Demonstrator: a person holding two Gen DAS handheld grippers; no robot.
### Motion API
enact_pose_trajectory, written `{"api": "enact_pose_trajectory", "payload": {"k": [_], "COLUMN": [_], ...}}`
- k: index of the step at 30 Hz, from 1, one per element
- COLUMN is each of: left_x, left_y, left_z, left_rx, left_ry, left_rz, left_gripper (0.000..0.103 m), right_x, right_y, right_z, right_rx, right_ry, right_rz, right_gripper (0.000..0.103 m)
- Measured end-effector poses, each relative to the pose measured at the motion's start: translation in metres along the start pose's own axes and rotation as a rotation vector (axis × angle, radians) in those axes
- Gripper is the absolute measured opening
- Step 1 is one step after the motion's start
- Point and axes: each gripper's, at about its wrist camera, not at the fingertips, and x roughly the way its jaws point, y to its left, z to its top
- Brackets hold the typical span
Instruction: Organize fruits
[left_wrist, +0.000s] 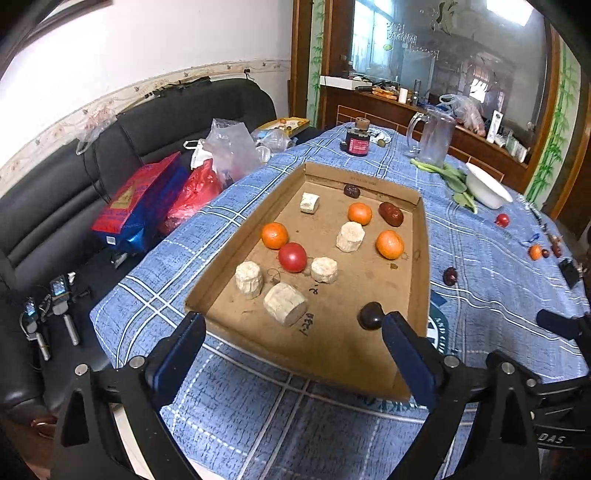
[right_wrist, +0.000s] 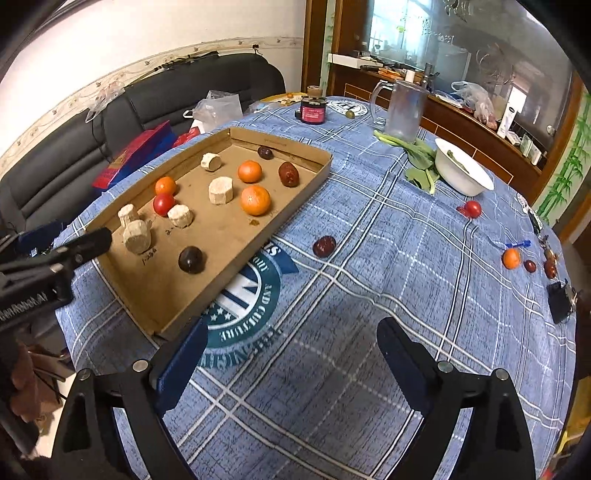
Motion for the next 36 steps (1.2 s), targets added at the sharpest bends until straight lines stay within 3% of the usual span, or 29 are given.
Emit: {"api": "enact_pose_trajectory", "payload": {"k": [8, 14, 20, 23, 28, 32, 36], "left_x": [-0.012, -0.037, -0.019, -0.014, -0.013, -0.008, -0.008], "left_y": [0.004, 0.000, 0.002, 0.003, 0.007, 0.020, 0.028], "left_z": [-0.002, -0.012, -0.017, -0.021, -0.023, -0.023, -0.022], "left_rx": [0.023, -0.007, -0.008, 0.001, 0.026, 0.000, 0.039], "left_ry": [0.012, -0.157, -0.054, -0.011, -0.013, 0.018, 0.025], "left_rz": [0.049, 0.206, 0.104, 0.098, 0.129, 0.119, 0.118], "left_gripper": [0.098, 0.098, 0.098, 0.098, 0.098, 0.098, 0.098], "right_x": [-0.003, 0.000, 0.002, 0.002, 0.003, -0.002, -0.008], "right_y": [0.007, 0.010, 0.020, 0.023, 0.022, 0.027, 0.040], "right_z": [-0.003, -0.004, -0.006, -0.005, -0.003, 0.000, -0.002], "right_rx": [-0.024, -0.034, -0.077, -0.098, -0.084, -0.046, -0.027], "right_ry": [-0.002, 0.014, 0.019, 0.020, 0.028, 0.011, -0.005], "right_rz": [0.004, 0.007, -0.024, -0.047, -0.059, -0.081, -0.077], "right_gripper": [0.095, 0.095, 0.095, 0.095, 0.095, 0.095, 0.095]}}
